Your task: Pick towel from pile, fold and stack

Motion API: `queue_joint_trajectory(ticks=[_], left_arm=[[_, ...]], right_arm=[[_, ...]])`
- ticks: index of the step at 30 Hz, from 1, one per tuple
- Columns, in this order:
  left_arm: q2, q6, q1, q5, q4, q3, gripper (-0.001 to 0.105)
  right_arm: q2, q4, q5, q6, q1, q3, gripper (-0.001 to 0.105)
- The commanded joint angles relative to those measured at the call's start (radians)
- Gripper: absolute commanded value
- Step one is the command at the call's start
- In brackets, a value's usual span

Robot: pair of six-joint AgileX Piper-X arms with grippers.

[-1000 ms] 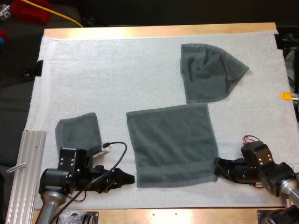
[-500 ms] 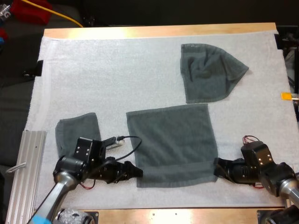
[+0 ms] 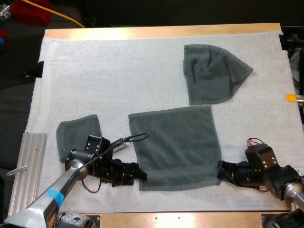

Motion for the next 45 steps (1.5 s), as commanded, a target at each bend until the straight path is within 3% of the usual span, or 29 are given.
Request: queue_joint_trajectory(ticks=[1, 6, 12, 17, 20, 24, 30, 40, 45], left_arm=[[0.016, -0.003, -0.004, -0.008, -0.020, 0.001, 0.063], [0.034, -0.003, -0.030, 0.043, -0.047, 0.001, 0.063], [0.034, -0.005, -0.132, 0.041, -0.081, 0.001, 0.063], [0.034, -0.013, -0.145, 0.034, -0.087, 0.001, 0.059], [0.034, -0.013, -0.145, 0.034, -0.075, 0.001, 0.040], [0.034, 0.014, -0.145, 0.043, -0.017, 0.001, 0.002], [0.034, 0.129, -0.156, 0.048, 0.132, -0.009, 0.000], [-0.007, 0.166, -0.294, 0.005, 0.270, -0.079, 0.000], [-0.018, 0.176, -0.324, 0.003, 0.308, -0.099, 0.000]], right_arm=[[0.005, 0.010, -0.014, -0.011, 0.001, 0.005, 0.000], [0.005, 0.010, -0.014, -0.011, 0.001, 0.005, 0.000], [0.005, 0.010, -0.014, -0.011, 0.001, 0.005, 0.000], [0.005, 0.010, -0.023, -0.011, 0.001, 0.005, 0.000], [0.005, 0.016, -0.022, -0.011, 0.001, 0.004, 0.000], [-0.019, 0.054, -0.022, -0.020, 0.001, -0.013, 0.000], [-0.089, 0.129, -0.022, -0.021, 0.001, -0.047, 0.000], [-0.192, 0.340, -0.022, -0.071, 0.002, -0.061, 0.000], [-0.241, 0.359, -0.033, -0.055, 0.002, -0.073, 0.000]])
